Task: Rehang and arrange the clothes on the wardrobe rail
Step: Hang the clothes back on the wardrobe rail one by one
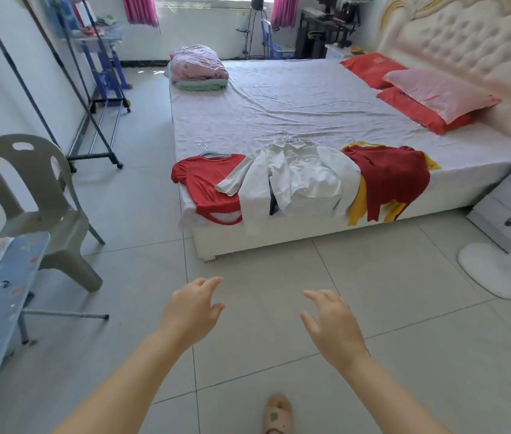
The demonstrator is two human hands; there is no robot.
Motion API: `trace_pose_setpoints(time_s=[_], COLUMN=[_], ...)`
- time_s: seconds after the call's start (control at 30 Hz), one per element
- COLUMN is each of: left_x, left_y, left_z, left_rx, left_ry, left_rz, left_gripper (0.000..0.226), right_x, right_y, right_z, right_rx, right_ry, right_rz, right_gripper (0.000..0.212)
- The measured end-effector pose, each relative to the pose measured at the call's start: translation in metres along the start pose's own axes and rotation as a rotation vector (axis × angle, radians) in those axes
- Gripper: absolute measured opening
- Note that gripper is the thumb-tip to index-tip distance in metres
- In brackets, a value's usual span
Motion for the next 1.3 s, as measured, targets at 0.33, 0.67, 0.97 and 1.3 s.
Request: trace_pose_setpoints(time_s=[0.33,0.67,0.97,1.3], left_x=[0.030,-0.007,-0.050,-0.090], left_y=[0.041,0.077,0.142,0.162], left_z=[-0.148,-0.336,-0.495,-0.640], left_rx=[0.070,0.091,0.055,0.009], left_ry=[0.181,0.244,0.264,0.354], left_rz=[0.051,0.103,0.118,0.143], left_gripper=[0.050,0.050,0.050,0.050], right_x=[0.023,0.005,-0.032,-0.042], right_y=[0.025,-0.005,-0.018,-0.068], right_z=[-0.207,-0.419,-0.588,-0.780], right_rx=[-0.146,-0.203,-0.234,-0.346], right_ry=[0.182,0.231,0.218,0.270], right_rz=[0.042,0.070,0.041,0.071], right_gripper=[0.042,0.042,0.041,0.040])
Point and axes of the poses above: each hand's wrist, its own z-axis away from the middle knuckle, its own y-axis out of the back of the hand, x = y × z, the point moved 3 cm from there along -z, towards the middle knuckle, and after that the axes turned 9 degrees about y, right-handed, at the moved point
